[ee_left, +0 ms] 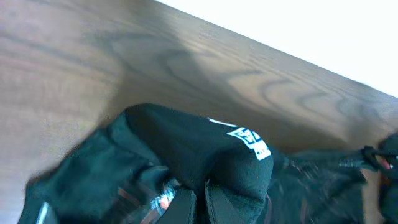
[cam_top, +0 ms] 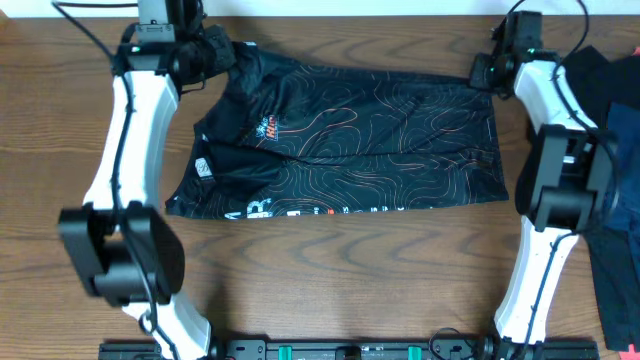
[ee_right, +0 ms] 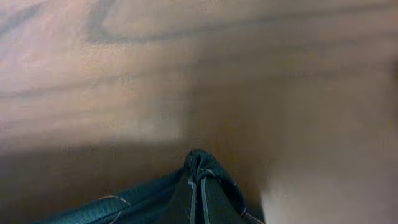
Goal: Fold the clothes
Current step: 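Fold the jersey's top edge down toward the bottom with both grippers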
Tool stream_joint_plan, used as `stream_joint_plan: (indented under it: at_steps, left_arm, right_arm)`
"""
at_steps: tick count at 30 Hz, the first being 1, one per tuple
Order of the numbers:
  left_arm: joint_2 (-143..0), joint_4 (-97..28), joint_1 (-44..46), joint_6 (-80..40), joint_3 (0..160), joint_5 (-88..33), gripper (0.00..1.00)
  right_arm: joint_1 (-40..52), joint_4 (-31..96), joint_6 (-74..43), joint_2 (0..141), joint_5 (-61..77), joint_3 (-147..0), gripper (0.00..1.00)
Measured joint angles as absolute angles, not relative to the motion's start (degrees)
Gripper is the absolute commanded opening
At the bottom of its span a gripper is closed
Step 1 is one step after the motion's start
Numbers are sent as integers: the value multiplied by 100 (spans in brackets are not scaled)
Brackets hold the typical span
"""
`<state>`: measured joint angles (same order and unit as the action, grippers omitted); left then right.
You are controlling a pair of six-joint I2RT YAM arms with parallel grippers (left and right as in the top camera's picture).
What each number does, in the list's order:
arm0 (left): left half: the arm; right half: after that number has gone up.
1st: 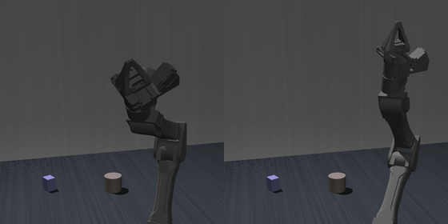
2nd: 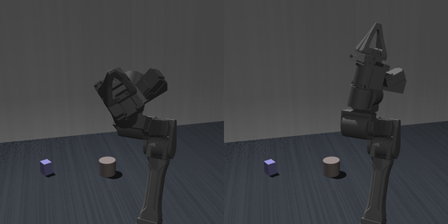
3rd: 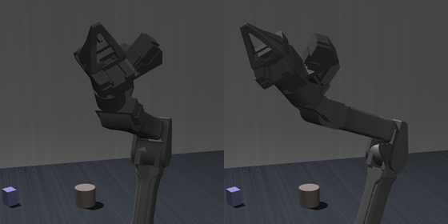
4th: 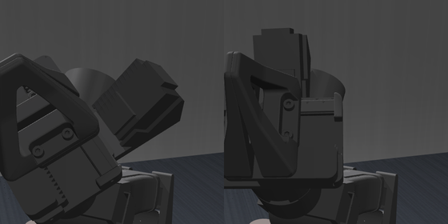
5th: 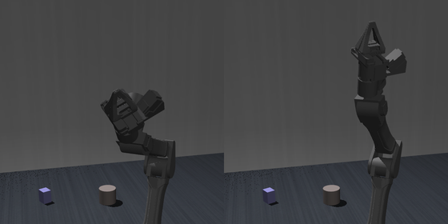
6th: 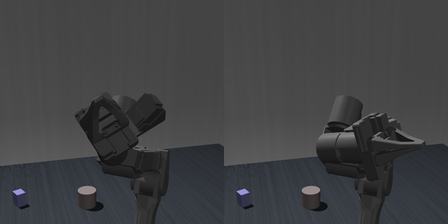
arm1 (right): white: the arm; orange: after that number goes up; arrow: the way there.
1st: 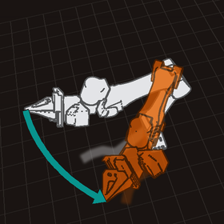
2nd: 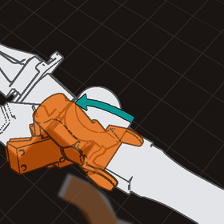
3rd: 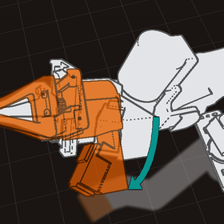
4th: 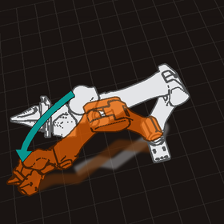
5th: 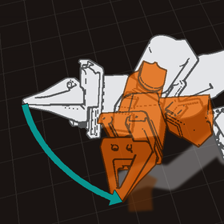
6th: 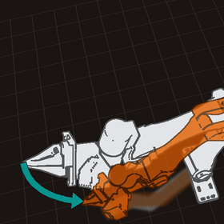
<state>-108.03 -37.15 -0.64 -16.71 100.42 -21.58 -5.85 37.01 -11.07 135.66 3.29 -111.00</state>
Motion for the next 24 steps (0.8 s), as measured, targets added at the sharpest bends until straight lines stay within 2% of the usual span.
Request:
stream_joint_plan:
  at_steps: [7, 13, 24]
  left_arm:
    - [-10132, -5074, -115, -1660, 10042, -2239, 6]
    - [-9776, -6101, -211, -1608, 10042, -2244, 6]
    - [-9765, -7585, -663, -1455, 10042, -2324, 6]
  right_arm:
    - [-587, 5365, -967, 12484, -16, -11096, 1]
    - [-587, 6702, -832, 12252, -316, -11098, 1]
    - [-585, 7509, -805, 12254, -735, -11089, 2]
